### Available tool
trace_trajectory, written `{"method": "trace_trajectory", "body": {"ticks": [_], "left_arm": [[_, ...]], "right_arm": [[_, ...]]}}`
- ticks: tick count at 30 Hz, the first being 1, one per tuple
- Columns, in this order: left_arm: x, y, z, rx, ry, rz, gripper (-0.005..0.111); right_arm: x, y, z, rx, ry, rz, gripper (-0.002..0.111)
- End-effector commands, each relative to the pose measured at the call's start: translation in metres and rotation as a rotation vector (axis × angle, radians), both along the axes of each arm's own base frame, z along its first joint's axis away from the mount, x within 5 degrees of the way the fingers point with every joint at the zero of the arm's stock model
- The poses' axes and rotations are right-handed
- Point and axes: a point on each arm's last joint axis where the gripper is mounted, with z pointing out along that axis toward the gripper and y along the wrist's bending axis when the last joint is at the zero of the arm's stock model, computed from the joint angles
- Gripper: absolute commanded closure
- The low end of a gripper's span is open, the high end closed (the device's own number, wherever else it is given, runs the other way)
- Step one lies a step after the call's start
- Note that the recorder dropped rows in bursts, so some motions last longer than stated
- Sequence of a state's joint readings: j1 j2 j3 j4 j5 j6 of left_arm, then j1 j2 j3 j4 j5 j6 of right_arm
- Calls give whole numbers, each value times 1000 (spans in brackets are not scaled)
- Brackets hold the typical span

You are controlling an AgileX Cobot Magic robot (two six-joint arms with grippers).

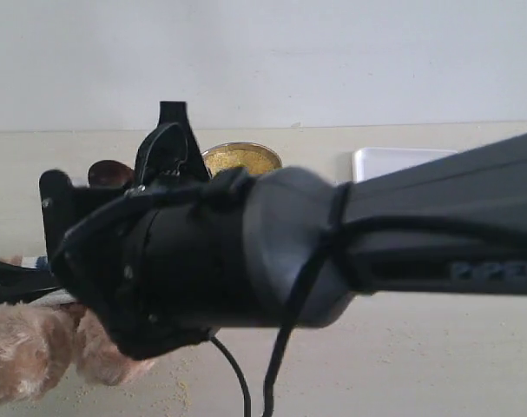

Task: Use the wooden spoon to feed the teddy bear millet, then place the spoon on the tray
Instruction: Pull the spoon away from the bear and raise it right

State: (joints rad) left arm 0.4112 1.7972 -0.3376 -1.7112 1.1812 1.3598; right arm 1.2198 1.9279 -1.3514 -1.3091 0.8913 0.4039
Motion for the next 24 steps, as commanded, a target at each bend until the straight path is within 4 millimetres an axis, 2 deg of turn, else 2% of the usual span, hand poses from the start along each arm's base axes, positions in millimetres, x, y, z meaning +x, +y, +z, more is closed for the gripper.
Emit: {"method": "trace_trajectory", "body": {"ticks": [1,4,5,8,12,17,24], "left_arm": [[2,-1,4,-37,-19,1,102],[3,-1,4,-39,-20,10,102],[3,-1,4,-31,-31,5,102],[3,-1,4,-18,-49,-3,102],[2,-1,4,-6,-63,-15,102],[2,-1,4,-6,-63,-15,102],[3,0,4,-3,-73,-2,102]], "right_arm": [[4,-24,48,217,81,-45,109],[9,-45,73,364,186,-91,109],[11,-59,81,404,271,-118,109],[19,-93,92,470,475,-224,109],[33,-129,99,502,570,-348,109],[47,-153,98,559,674,-428,109],[70,-184,99,791,889,-450,109]]}}
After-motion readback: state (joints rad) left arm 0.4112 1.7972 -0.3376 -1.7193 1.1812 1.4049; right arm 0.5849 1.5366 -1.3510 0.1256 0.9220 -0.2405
